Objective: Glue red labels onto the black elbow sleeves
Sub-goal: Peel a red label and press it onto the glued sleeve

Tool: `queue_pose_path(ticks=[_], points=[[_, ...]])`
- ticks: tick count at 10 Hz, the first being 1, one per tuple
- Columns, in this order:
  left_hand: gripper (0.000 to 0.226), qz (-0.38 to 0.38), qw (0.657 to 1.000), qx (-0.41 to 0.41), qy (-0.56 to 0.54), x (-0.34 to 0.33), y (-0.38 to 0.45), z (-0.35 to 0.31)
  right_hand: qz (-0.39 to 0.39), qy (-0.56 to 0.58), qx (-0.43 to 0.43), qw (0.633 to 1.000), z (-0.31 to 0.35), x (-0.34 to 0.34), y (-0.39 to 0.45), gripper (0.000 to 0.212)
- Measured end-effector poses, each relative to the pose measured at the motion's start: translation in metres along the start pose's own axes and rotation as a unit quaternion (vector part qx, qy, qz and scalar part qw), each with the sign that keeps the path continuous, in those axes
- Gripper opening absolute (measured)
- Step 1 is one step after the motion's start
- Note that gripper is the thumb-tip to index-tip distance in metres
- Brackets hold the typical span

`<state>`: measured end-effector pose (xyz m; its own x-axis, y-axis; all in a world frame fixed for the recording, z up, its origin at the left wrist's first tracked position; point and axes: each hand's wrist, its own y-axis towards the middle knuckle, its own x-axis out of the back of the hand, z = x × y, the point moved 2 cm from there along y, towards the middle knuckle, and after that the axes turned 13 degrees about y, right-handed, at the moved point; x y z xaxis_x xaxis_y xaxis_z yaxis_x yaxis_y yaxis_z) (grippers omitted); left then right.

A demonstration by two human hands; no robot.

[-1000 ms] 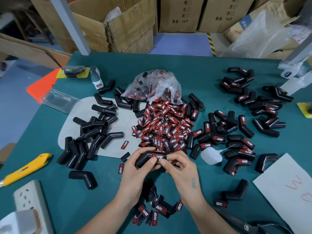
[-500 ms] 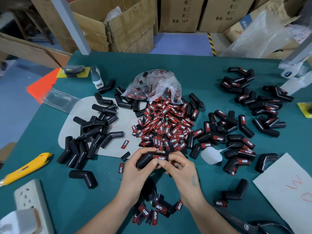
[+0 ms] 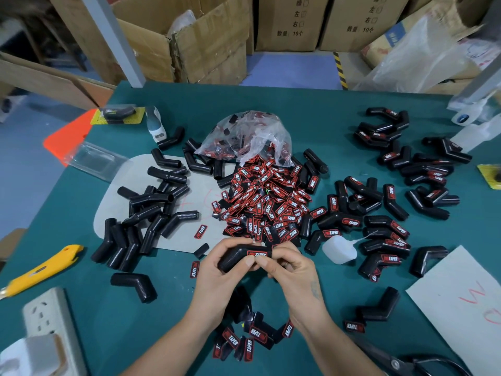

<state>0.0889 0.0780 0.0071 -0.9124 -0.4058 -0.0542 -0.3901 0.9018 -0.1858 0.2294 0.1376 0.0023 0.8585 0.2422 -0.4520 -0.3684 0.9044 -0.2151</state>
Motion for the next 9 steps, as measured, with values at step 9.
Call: queue_pose_path(ticks=[9], points=[[0.028, 0.0, 0.998, -0.017, 0.063, 0.0, -0.0002, -0.0047, -0.014, -0.028, -0.038, 0.999, -0.002, -0.0027, -0.0019, 0.031]])
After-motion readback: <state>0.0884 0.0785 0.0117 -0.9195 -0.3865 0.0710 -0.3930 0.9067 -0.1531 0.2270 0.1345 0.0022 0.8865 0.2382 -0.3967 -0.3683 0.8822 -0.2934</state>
